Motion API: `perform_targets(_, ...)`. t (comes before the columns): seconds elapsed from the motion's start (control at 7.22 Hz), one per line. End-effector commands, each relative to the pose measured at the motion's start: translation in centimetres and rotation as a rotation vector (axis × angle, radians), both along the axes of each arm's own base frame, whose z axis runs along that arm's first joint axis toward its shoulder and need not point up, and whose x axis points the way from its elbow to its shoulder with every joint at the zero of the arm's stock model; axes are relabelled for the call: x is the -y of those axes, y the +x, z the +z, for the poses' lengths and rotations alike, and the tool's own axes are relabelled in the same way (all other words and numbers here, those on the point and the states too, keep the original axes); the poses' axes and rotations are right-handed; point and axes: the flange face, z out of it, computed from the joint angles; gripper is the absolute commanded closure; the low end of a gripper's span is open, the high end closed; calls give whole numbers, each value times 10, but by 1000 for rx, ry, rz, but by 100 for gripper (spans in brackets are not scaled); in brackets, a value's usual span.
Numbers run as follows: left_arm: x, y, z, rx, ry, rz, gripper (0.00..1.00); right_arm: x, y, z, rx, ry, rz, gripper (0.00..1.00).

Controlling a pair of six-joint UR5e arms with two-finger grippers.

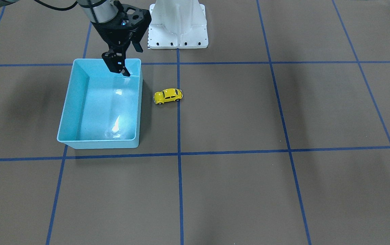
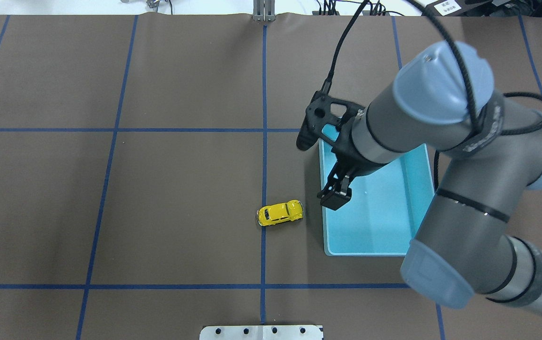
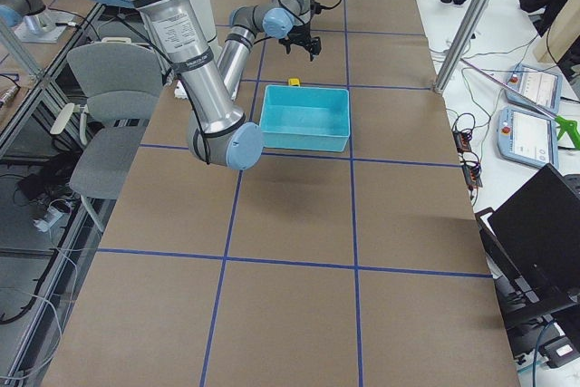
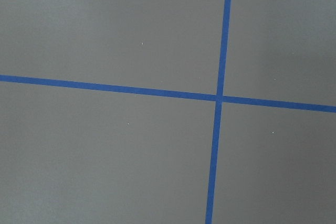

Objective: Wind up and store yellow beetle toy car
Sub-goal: 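Move the right gripper over the yellow car beside the bin, then lower the right gripper and close it on the yellow car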

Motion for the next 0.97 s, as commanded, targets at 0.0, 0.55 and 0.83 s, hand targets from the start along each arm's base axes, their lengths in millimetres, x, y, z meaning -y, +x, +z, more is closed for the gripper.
perform_targets(0.0, 0, 0, 0, 0, -3, -4, 0, -13, -81, 1, -79, 174, -127, 0)
perform_targets(0.55, -1, 0, 2, 0, -4, -2, 0, -20, -162, 35, -93, 230, -194, 0)
perform_targets(0.83, -8, 0, 6, -1, -13, -4, 0, -18, -175, 46, -121, 281, -213, 0)
